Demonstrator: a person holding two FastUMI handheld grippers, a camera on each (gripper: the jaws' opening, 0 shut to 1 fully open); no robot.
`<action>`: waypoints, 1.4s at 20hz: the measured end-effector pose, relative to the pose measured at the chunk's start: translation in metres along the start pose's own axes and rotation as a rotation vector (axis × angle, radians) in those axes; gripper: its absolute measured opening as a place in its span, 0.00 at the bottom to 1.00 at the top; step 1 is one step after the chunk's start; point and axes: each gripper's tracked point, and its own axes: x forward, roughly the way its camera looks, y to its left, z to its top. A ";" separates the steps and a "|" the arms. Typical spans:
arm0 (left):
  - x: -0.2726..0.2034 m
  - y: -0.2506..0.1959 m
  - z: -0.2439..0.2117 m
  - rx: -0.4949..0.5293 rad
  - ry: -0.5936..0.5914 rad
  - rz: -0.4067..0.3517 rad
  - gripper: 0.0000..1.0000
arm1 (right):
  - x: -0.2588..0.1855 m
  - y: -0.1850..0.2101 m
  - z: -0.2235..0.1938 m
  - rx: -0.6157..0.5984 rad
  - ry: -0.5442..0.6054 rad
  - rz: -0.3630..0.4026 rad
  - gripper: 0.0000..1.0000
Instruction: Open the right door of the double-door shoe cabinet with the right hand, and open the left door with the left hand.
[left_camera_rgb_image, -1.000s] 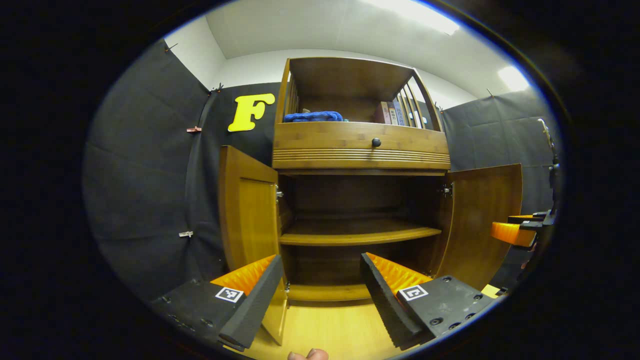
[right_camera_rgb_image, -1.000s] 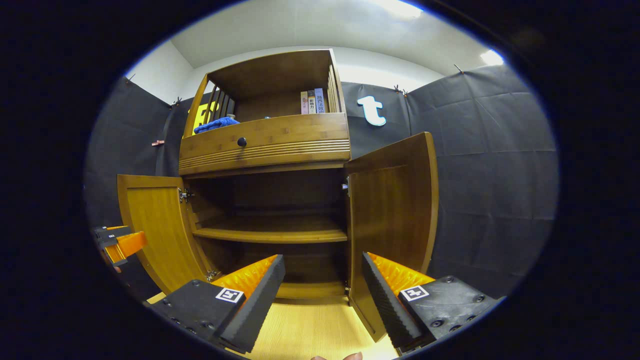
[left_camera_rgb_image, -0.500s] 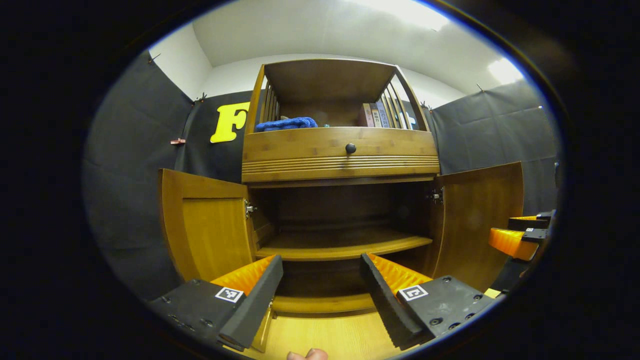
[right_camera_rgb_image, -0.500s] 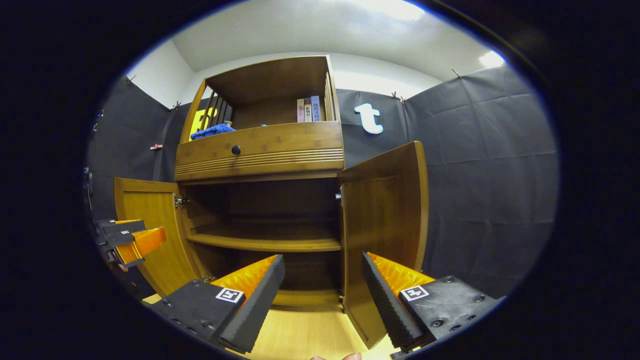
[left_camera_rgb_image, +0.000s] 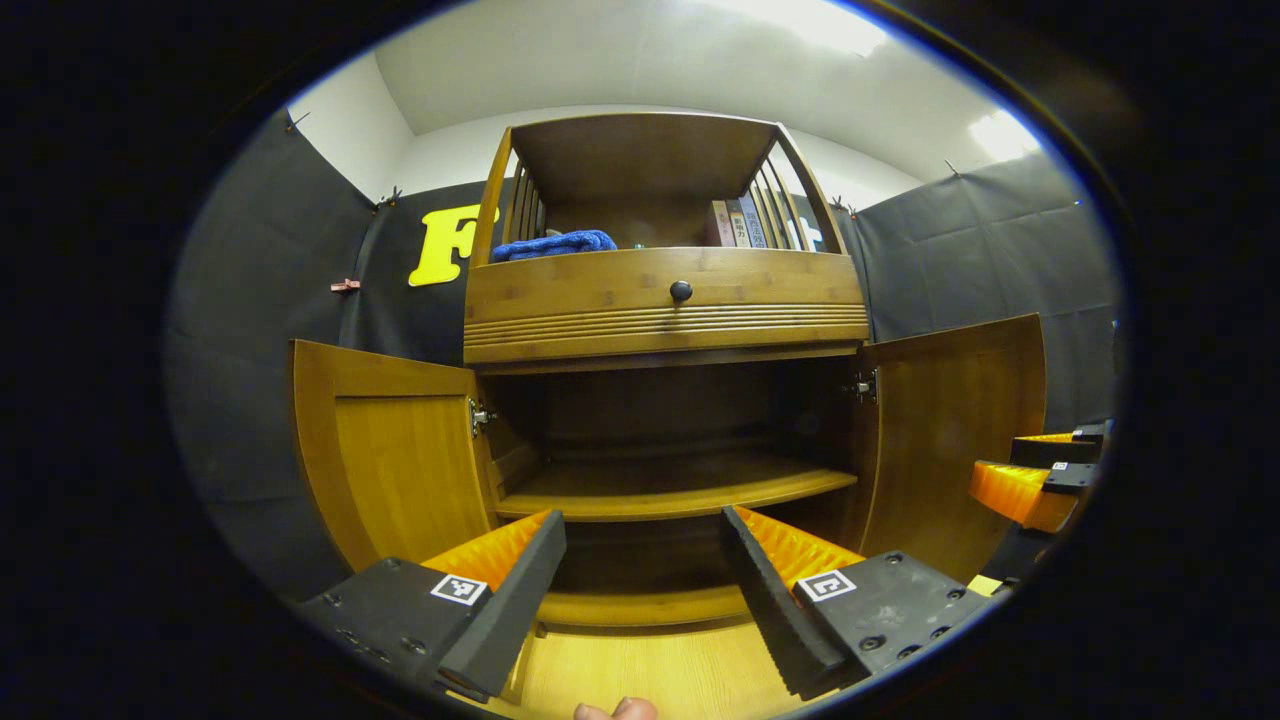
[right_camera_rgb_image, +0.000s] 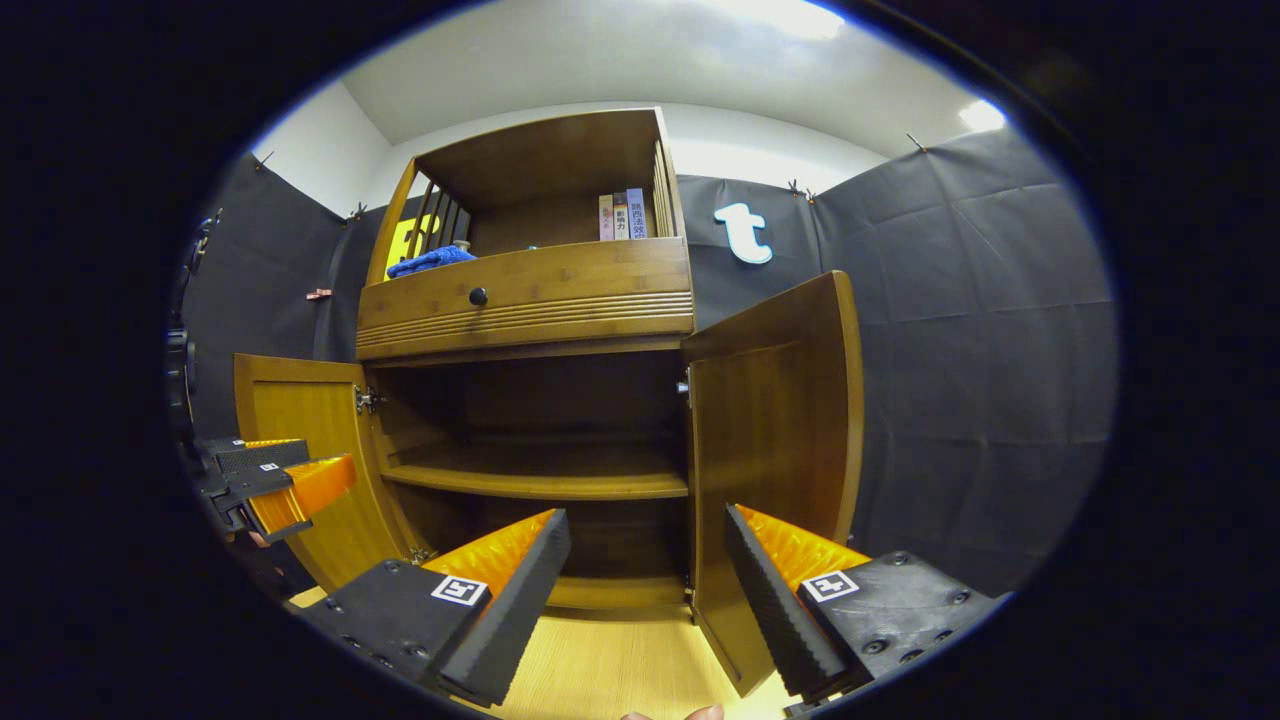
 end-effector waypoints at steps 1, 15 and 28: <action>-0.001 0.000 0.001 0.001 -0.002 0.000 0.97 | 0.000 -0.001 -0.001 0.002 0.001 0.000 0.98; -0.007 0.001 0.002 0.007 -0.004 -0.005 0.96 | -0.007 0.001 0.002 -0.006 -0.001 -0.002 0.98; -0.004 -0.009 -0.001 0.018 0.000 0.001 0.98 | -0.006 0.000 0.003 -0.008 -0.006 -0.005 0.98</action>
